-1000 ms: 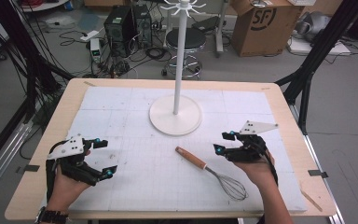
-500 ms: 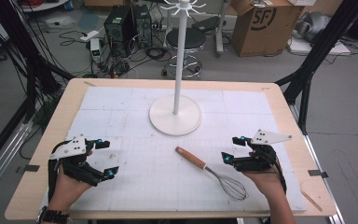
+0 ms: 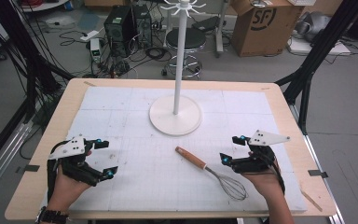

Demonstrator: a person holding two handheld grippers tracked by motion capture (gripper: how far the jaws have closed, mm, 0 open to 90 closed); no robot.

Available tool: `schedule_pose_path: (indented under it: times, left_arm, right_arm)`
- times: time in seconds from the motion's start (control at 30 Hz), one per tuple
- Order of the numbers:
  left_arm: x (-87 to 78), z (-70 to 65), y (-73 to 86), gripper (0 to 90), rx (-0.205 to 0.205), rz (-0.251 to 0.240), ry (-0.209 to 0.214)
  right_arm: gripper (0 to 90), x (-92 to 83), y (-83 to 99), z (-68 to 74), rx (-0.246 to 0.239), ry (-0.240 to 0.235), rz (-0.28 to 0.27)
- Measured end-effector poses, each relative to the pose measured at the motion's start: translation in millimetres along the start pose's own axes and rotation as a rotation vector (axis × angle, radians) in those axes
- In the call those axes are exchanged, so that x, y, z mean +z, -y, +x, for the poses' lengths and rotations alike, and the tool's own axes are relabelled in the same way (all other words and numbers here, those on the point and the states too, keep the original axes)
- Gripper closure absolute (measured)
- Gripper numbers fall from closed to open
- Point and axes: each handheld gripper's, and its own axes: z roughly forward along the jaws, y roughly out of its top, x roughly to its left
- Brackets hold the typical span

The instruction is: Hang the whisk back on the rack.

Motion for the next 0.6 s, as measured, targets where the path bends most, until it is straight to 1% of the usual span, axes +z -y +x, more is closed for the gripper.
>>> schedule_pose_path:
  times: [0.03,0.1,0.17,0.23,0.3,0.4,0.43,0.5,0.6]
  left_arm:
    - [-0.3,0.1,-0.1,2.4,0.001,-0.003,-0.003]
    - [-0.6,0.9,-0.3,2.4,-0.001,-0.005,-0.003]
    - [-1.0,1.5,-0.3,2.4,0.001,-0.005,-0.004]
    - [-1.5,1.3,-0.2,2.4,-0.002,-0.009,-0.004]
    - [-1.0,1.4,0.0,2.4,-0.002,-0.007,-0.003]
    - [0.0,2.3,-0.4,2.4,-0.002,0.001,-0.009]
    - [-0.3,2.2,-0.8,2.4,-0.001,-0.003,-0.011]
    - [0.1,0.9,-2.0,2.4,0.001,-0.003,-0.011]
    - [0.7,-0.9,-3.7,2.4,0.009,-0.001,-0.008]
  right_arm:
    - [18.3,0.7,-0.1,0.3,-0.004,0.0,0.0]
    - [18.2,2.2,-0.1,1.7,-0.005,-0.007,0.017]
    - [18.3,3.7,0.3,2.3,-0.012,0.008,0.029]
    - [18.3,4.1,0.3,1.9,-0.009,0.007,0.037]
    - [18.3,6.3,-0.3,1.7,0.007,0.008,0.046]
    - [18.2,13.0,-4.3,3.7,-0.012,0.005,0.078]
    - [18.3,15.5,-6.1,4.4,-0.021,0.005,0.086]
    - [18.3,20.9,-9.5,6.0,-0.028,-0.006,0.11]
    - [18.3,29.6,-13.3,10.4,-0.05,-0.017,0.161]
